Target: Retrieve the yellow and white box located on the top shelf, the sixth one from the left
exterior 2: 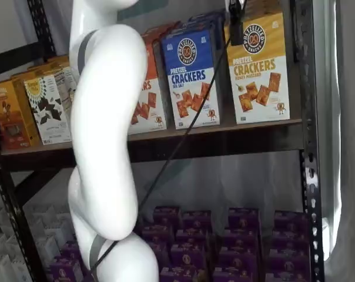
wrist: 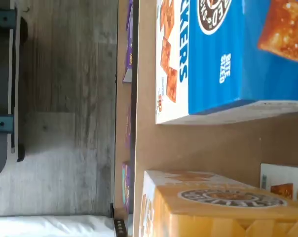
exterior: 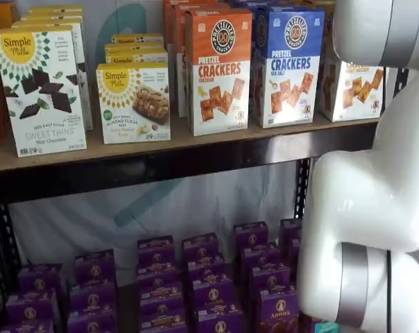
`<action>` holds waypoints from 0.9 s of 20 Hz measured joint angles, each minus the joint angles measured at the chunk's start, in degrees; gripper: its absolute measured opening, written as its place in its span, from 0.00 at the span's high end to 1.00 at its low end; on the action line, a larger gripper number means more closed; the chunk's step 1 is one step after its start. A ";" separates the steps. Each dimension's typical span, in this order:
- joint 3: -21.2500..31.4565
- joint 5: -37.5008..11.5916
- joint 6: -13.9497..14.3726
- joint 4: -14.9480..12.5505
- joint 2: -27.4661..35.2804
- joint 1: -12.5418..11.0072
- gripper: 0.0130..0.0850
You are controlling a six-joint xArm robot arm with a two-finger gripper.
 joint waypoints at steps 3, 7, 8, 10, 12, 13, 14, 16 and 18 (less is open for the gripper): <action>0.15 -0.06 0.03 -0.02 -0.09 0.03 0.00; 0.78 -0.43 0.00 -0.21 -0.41 0.13 0.11; 0.86 -0.46 0.00 -0.19 -0.45 0.13 0.17; 0.93 -0.48 0.03 -0.10 -0.46 0.13 0.22; 0.86 -0.44 0.05 -0.08 -0.40 0.13 0.22; 0.83 -0.43 0.05 -0.07 -0.38 0.13 0.22; 0.81 -0.43 0.06 -0.06 -0.37 0.13 0.22; 0.77 -0.44 0.06 -0.03 -0.35 0.12 0.22; 0.70 -0.41 0.05 0.01 -0.31 0.08 0.28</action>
